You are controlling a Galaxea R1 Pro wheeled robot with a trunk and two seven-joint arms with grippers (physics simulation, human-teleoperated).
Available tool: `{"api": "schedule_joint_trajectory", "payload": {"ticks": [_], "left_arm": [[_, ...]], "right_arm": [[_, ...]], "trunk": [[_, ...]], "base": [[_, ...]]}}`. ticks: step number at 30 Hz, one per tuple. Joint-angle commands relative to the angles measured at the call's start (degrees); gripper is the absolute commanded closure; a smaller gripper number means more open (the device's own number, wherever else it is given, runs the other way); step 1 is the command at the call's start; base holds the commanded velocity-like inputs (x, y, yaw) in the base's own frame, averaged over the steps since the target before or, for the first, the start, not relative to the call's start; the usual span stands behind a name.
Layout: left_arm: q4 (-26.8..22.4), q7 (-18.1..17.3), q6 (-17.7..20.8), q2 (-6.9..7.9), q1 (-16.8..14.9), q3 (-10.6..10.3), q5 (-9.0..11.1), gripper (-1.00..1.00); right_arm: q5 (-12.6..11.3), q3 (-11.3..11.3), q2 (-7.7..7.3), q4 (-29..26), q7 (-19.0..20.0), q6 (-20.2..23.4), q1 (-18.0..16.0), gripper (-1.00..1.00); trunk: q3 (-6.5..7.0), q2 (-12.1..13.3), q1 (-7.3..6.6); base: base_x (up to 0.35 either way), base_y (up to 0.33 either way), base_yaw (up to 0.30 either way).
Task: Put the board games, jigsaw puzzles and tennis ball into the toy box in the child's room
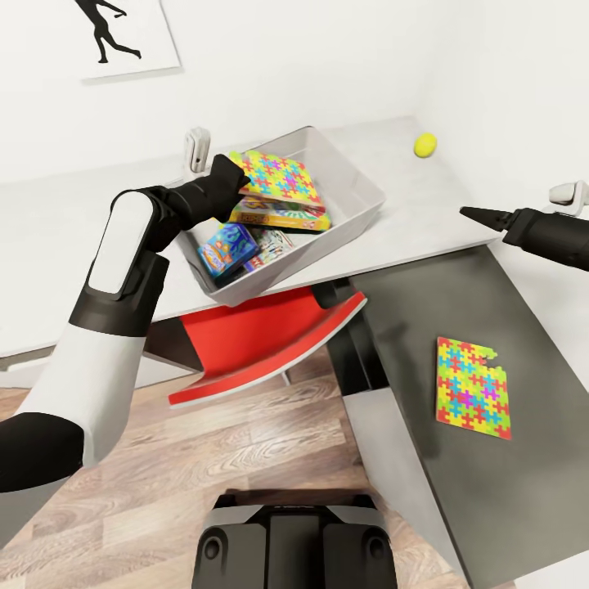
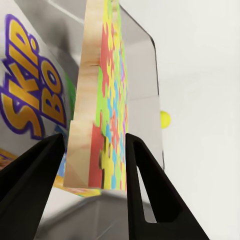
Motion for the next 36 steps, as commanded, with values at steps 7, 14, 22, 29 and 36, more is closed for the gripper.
{"api": "schedule_joint_trajectory", "payload": {"ticks": [7,14,22,29,36], "left_arm": [[-0.11,0.32,-0.01,0.0,-0.06,-0.07,0.28,1.0],[-0.03,0.33,-0.03,-0.21,-0.05,-0.12,0.22,1.0],[0.83,-0.02,-0.1,-0.64,-0.14,-0.29,0.18,1.0],[4.09,-1.48,-0.07,-1.35,-1.54,-0.45,0.1,1.0],[6.31,-3.1,-0.11,-1.56,-2.39,-0.58,0.1,1.0]], "right_arm": [[0.51,-0.06,0.0,-0.01,0.58,0.24,-0.06,-1.0],[0.5,-0.06,0.0,-0.02,0.58,0.24,-0.06,-1.0],[0.5,-0.06,0.0,-0.01,0.58,0.24,-0.06,-1.0],[0.5,-0.06,0.0,-0.01,0.58,0.24,-0.06,-1.0],[0.51,-0.06,0.0,-0.01,0.58,0.24,-0.06,-1.0]], "trunk": [[-0.07,-0.09,0.03],[-0.07,-0.09,0.03],[-0.07,-0.09,0.03],[-0.07,-0.09,0.03],[-0.07,-0.09,0.03]], "base": [[0.0,0.057,0.0],[0.0,0.015,0.0],[0.0,0.004,0.0],[0.0,0.001,0.0],[0.0,0.0,0.0]]}}
